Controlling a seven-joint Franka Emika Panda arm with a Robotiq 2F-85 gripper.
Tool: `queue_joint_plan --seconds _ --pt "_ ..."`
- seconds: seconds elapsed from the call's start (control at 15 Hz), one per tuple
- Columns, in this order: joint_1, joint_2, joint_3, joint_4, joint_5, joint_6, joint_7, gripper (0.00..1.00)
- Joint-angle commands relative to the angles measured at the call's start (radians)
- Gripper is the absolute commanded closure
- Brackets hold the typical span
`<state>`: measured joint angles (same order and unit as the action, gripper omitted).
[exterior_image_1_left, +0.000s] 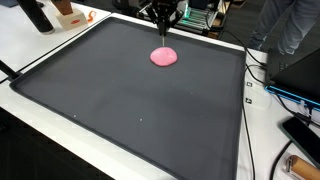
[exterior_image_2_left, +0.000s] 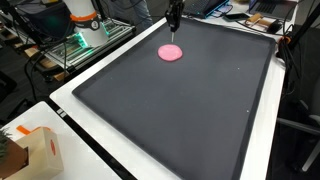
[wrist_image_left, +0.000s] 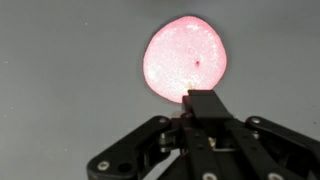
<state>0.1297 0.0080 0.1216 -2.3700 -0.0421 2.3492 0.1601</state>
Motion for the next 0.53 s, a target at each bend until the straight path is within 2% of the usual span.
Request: queue_joint_plan --seconds 0.0,0.47 --pt "-0.012 0.028 -0.008 -0.031 0.045 0.077 -0.054 0.97" --pt "-0.023 0.087 -0.012 -0.037 0.070 0.139 -0.093 0.97"
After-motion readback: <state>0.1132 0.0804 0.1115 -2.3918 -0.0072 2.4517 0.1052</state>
